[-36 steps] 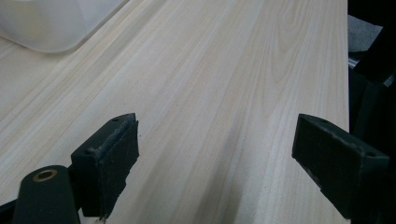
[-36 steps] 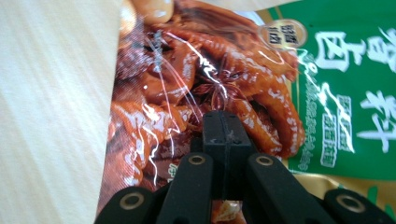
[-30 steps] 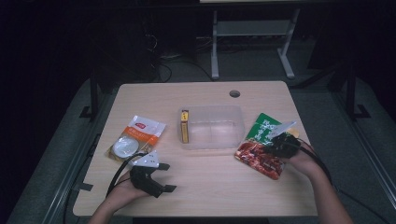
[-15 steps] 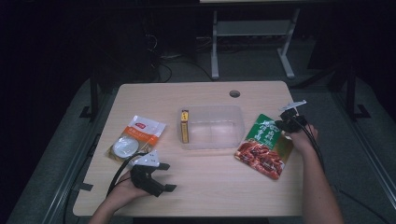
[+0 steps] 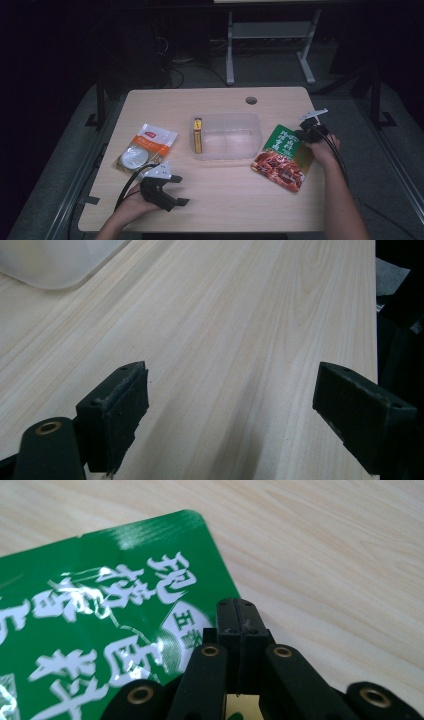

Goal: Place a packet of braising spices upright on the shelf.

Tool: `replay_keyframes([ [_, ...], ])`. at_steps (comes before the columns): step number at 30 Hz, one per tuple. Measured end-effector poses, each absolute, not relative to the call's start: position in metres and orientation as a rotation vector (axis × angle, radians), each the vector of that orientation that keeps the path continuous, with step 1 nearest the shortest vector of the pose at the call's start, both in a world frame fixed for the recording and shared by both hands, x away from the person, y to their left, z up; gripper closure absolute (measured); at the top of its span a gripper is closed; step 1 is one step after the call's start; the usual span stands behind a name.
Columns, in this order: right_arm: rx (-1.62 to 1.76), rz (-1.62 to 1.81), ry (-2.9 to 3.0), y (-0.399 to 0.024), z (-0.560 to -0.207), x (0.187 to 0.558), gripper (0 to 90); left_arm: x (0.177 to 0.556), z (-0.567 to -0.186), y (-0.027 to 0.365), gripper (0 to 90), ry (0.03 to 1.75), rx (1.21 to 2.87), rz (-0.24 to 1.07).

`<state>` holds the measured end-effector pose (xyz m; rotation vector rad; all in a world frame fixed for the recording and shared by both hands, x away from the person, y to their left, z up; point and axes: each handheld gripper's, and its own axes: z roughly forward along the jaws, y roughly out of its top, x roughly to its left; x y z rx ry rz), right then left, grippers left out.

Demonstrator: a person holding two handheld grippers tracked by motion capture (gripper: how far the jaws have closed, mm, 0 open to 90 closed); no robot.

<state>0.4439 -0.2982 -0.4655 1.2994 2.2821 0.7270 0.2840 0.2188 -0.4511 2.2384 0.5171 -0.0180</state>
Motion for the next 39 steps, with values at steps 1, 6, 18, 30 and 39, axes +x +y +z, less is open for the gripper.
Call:
replay_keyframes([
  [1,1.301,0.722,2.286,-0.298,-0.465,0.443,90.0,0.284,-0.451,0.218,14.2,0.517,2.239,-0.021],
  [6,1.255,0.689,2.343,-0.296,-0.462,0.434,90.0,0.282,-0.451,0.216,14.2,0.502,2.247,-0.027],
  [18,1.139,0.664,2.478,-0.286,-0.458,0.404,90.0,0.282,-0.449,0.217,14.2,0.5,2.24,-0.02],
  [30,1.002,0.677,2.616,-0.263,-0.454,0.365,90.0,0.282,-0.448,0.216,14.2,0.495,2.24,-0.015],
  [39,0.872,0.677,2.708,-0.238,-0.451,0.34,90.0,0.282,-0.447,0.216,14.2,0.497,2.239,-0.011],
])
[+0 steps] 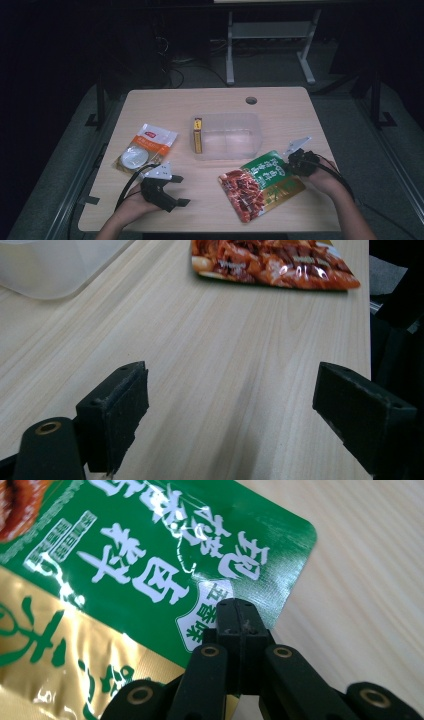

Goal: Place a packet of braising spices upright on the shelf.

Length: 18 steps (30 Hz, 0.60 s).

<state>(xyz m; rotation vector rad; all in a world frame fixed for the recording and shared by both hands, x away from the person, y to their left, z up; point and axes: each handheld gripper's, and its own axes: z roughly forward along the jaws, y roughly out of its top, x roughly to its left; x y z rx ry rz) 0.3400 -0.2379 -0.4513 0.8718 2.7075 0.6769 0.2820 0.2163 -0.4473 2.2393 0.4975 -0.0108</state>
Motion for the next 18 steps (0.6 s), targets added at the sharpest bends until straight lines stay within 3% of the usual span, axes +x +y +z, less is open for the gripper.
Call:
replay_keyframes([
  [18,0.459,0.722,2.873,-0.158,-0.449,0.312,90.0,0.282,-0.447,0.217,14.2,0.496,2.248,-0.008],
])
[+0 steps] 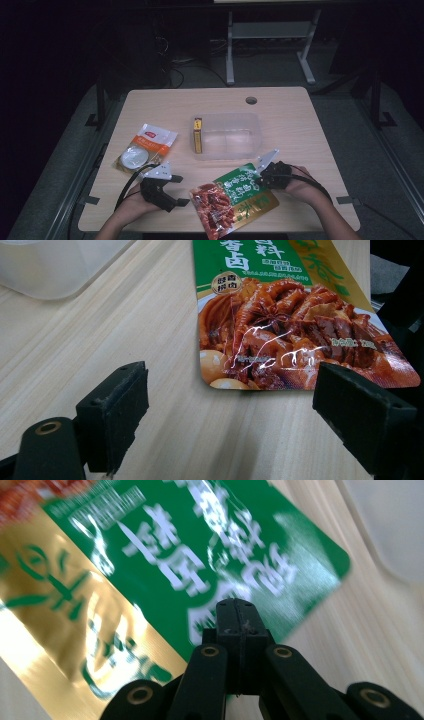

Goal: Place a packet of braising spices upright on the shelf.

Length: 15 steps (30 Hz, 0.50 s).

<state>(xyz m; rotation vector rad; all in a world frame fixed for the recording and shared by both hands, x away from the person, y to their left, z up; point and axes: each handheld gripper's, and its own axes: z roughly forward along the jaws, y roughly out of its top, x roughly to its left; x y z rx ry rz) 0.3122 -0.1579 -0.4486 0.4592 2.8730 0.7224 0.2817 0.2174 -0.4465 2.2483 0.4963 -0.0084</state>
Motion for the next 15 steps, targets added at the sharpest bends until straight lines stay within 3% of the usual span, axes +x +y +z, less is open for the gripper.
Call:
replay_keyframes([
  [5,0.371,0.889,2.878,-0.146,-0.439,0.303,90.0,0.282,-0.447,0.217,14.2,0.494,2.248,-0.01],
  [15,0.049,1.047,2.929,-0.075,-0.44,0.275,90.0,0.281,-0.447,0.214,14.2,0.492,2.252,-0.016],
])
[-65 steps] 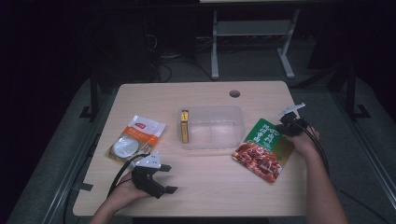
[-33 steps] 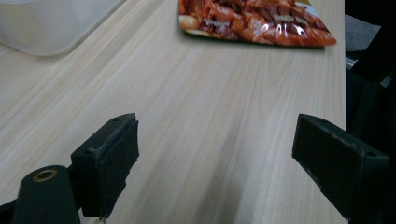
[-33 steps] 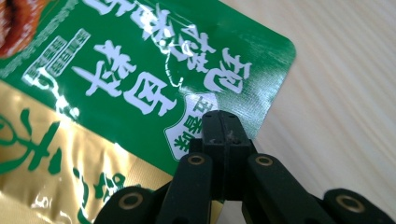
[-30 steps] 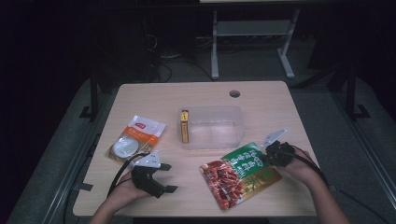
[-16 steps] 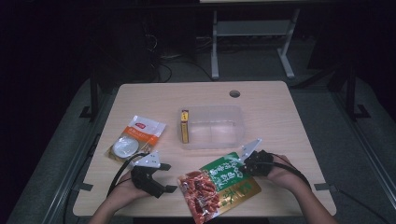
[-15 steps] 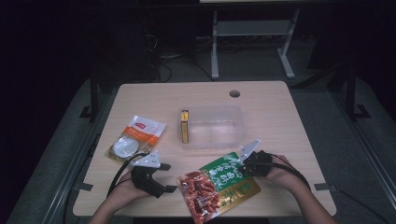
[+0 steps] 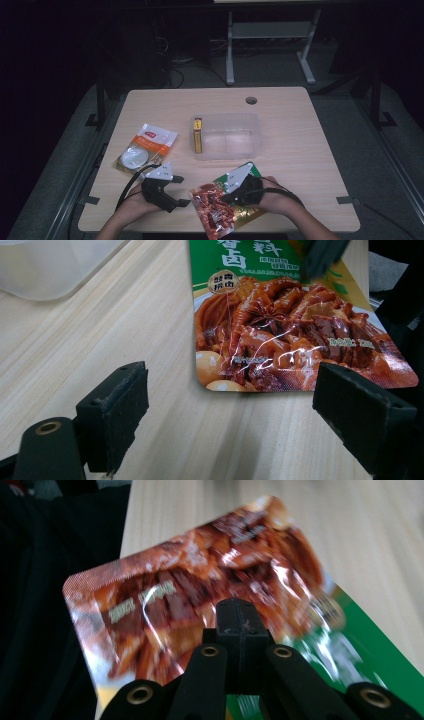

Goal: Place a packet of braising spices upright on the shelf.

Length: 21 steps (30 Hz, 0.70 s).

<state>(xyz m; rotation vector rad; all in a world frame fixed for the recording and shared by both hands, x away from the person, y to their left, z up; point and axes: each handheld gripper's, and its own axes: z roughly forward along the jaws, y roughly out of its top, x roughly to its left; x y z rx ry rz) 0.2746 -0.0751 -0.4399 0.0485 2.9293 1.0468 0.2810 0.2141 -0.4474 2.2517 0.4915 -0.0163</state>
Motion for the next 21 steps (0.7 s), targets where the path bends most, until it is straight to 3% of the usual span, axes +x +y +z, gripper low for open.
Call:
replay_keyframes([
  [5,-0.023,0.978,2.96,-0.055,-0.453,0.273,90.0,0.281,-0.448,0.215,14.2,0.492,2.251,-0.018],
  [21,0.099,0.973,2.809,-0.045,-0.455,0.287,90.0,0.284,-0.445,0.208,14.2,0.504,2.239,0.012],
])
